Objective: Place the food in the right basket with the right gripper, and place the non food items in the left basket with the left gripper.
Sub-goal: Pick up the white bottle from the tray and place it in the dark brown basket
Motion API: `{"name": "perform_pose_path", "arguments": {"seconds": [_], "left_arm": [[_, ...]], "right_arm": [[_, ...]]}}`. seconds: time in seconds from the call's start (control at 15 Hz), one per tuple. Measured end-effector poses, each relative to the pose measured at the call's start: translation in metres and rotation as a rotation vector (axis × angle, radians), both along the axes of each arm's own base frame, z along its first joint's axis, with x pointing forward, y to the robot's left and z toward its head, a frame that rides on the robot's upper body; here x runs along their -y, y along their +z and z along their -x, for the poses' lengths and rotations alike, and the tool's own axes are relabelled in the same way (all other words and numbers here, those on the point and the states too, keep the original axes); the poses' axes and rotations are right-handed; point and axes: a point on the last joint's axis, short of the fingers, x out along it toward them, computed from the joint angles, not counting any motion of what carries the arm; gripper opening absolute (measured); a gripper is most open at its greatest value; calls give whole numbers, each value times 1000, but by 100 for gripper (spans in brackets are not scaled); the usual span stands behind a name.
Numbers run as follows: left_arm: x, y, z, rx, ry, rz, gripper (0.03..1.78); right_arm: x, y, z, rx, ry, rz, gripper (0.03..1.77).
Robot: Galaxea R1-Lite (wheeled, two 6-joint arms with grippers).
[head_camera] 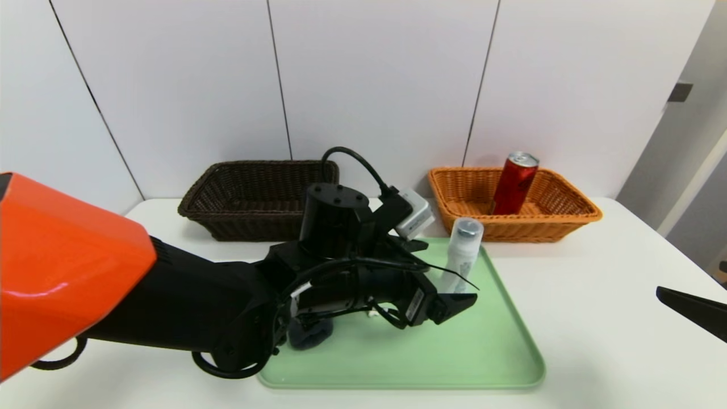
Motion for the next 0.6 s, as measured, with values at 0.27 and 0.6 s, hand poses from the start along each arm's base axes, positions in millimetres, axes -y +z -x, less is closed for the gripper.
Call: {"name": "perform_pose_path", "arguments": {"seconds": [0.27, 0.6], "left_arm": [[18, -4, -9, 7, -12, 9, 169], [36, -11, -23, 15, -17, 18, 169]], "right_arm": [[1, 0, 0, 2, -13, 0, 169], [1, 0, 0, 3, -15, 1, 169]]}}
